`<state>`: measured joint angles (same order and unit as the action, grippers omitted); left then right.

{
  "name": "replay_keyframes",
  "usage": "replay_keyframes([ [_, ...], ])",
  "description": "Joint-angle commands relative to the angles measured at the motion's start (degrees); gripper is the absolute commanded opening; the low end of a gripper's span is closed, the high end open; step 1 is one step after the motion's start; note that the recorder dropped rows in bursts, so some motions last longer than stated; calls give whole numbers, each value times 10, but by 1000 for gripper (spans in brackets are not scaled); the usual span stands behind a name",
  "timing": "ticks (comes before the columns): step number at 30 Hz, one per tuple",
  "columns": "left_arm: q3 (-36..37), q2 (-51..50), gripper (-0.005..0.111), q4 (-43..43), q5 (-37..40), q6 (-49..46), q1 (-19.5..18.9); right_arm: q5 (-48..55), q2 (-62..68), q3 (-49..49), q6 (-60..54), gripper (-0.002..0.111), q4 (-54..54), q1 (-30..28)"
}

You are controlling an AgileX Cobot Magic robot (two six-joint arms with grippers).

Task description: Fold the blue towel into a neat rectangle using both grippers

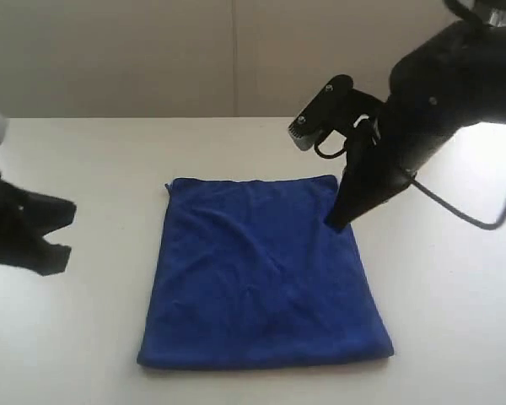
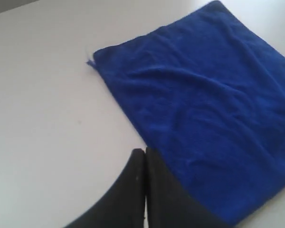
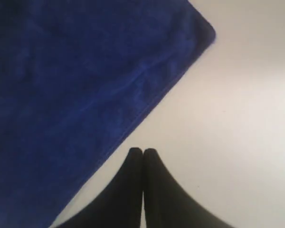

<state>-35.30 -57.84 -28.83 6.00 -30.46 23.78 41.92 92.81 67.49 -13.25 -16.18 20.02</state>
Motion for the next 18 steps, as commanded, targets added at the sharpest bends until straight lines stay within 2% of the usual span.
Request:
replay_keyframes([
  [1,-140,-112,0,15,182,-93,4,74,-67,-23,-116,0,122,-1],
  [3,-175,-153,0,15,232,-118,4,114,-78,-23,-125,0,133,-1],
  [5,-186,-182,0,15,245,-161,4,135,-82,-24,-125,0,135,-1],
  [7,-186,-204,0,15,253,-240,4,135,-87,-33,-137,0,135,-1],
  [12,-185,-252,0,8,321,-512,4,99,-80,-76,-220,0,162,-1],
  [16,-185,-278,0,-31,332,-542,4,46,-65,-109,-273,0,168,-1],
  [18,-185,-287,6,-48,341,-543,4,12,-57,-124,-275,2,168,-1],
])
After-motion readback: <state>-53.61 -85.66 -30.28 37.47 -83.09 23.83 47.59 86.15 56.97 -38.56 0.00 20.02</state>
